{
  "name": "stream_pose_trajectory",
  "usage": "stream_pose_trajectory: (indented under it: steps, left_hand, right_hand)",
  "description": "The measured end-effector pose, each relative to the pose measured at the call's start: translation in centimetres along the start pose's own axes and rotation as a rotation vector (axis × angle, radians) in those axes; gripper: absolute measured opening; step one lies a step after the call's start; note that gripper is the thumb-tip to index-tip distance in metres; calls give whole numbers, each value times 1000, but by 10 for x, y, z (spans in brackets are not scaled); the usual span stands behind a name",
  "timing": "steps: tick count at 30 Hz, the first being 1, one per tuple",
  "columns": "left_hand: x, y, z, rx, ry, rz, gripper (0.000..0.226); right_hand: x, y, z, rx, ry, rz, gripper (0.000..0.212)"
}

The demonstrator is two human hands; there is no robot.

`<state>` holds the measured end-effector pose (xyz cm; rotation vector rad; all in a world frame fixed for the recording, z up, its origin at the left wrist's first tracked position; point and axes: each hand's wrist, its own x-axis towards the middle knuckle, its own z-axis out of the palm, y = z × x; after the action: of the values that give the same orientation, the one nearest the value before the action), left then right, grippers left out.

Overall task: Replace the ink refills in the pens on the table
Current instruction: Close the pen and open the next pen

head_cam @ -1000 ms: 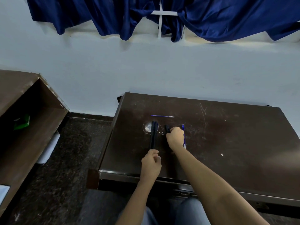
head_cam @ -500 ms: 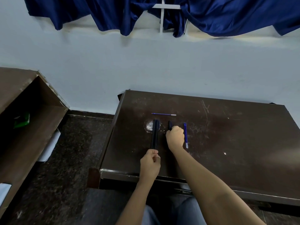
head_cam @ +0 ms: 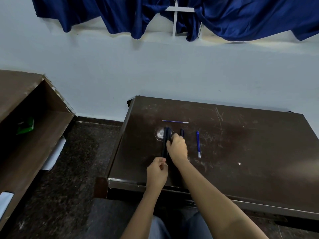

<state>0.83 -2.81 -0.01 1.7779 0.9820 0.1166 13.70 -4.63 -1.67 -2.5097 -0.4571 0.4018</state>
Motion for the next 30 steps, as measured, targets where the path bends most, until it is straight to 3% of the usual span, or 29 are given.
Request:
stream_pose_trajectory:
  steps: [5, 11, 15, 18, 21, 26, 30]
  left_hand:
    - [-1, -4, -9, -4, 28, -7, 24]
    - [-4, -3, -18, -30, 36, -27, 23]
    - [-2, 5, -22, -44, 56, -25, 25]
    - [-1, 17, -28, -88, 41, -55, 31]
    - [-2, 36, -32, -91, 66, -38, 37]
    - [-14, 58, -38, -115, 89, 9, 25]
    - [-31, 57, -44, -66, 119, 105, 26]
  right_hand:
    - [-7, -3, 5, -41, -132, 82, 21]
    - [-24, 2, -7, -74, -150, 127, 20]
    - [-47, 5, -18, 258, -29, 87, 13]
    - [-73, -2, -30, 462, -46, -2, 10]
    - [-94, -9, -38, 552, -114, -63, 7]
    - [-117, -12, -49, 540, -205, -182, 11]
    - [-120, -9, -65, 757, -117, -77, 11]
